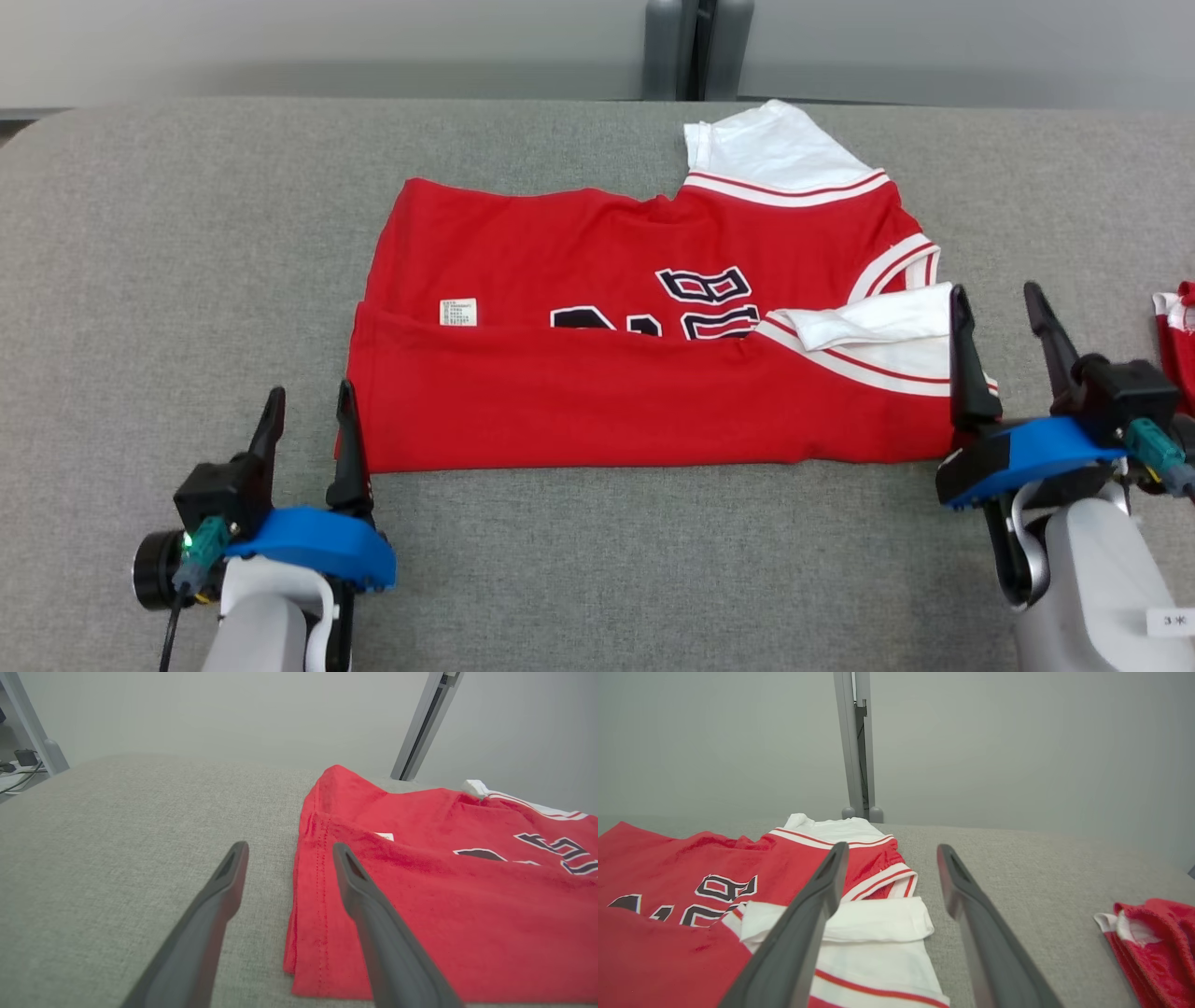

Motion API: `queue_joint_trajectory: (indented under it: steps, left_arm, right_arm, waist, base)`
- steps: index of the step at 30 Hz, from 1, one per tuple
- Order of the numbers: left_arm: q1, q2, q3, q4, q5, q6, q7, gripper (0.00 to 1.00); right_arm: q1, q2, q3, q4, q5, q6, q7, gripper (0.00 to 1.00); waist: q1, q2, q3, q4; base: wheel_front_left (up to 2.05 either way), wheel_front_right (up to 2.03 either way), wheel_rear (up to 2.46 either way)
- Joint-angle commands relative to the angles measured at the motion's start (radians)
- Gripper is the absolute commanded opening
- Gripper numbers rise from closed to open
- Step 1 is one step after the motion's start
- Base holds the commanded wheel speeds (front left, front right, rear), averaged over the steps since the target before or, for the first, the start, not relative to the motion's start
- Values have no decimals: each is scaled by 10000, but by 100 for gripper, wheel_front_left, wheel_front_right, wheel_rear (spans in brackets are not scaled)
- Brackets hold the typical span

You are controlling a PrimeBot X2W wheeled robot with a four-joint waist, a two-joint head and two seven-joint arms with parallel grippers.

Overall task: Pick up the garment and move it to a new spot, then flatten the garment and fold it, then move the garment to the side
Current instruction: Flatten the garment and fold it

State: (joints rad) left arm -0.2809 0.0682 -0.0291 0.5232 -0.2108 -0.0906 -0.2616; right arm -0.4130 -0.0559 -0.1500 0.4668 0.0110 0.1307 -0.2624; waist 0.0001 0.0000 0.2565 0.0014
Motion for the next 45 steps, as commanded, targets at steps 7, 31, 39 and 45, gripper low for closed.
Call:
queue_joint_trajectory:
  steps: [7,31,39,45]
  left_arm:
    - [1368,-148,390,-334,435,182,-45,100]
    - [2992,-173,-258,-525,-56,353,-44,100]
    - [1420,-178,-60,276,-214,19,-44,100]
    - [199,-169,316,1276,-213,-201,-44,100]
  right_arm:
    - [1588,43,233,-267,33,-1,-29,100]
    - [3635,38,659,-216,878,-1,-29,100]
    - [2668,38,645,-317,815,-1,-29,100]
    - [1866,39,613,-340,932,-1,-29,100]
  waist:
    - [-1,0,-815,-86]
    - [-1,0,-1993,-84]
    - [-1,0,-845,-100]
    - [-1,0,-14,-243]
  base:
    - [0,0,0]
    - [0,0,0]
    - [0,0,0]
    - [0,0,0]
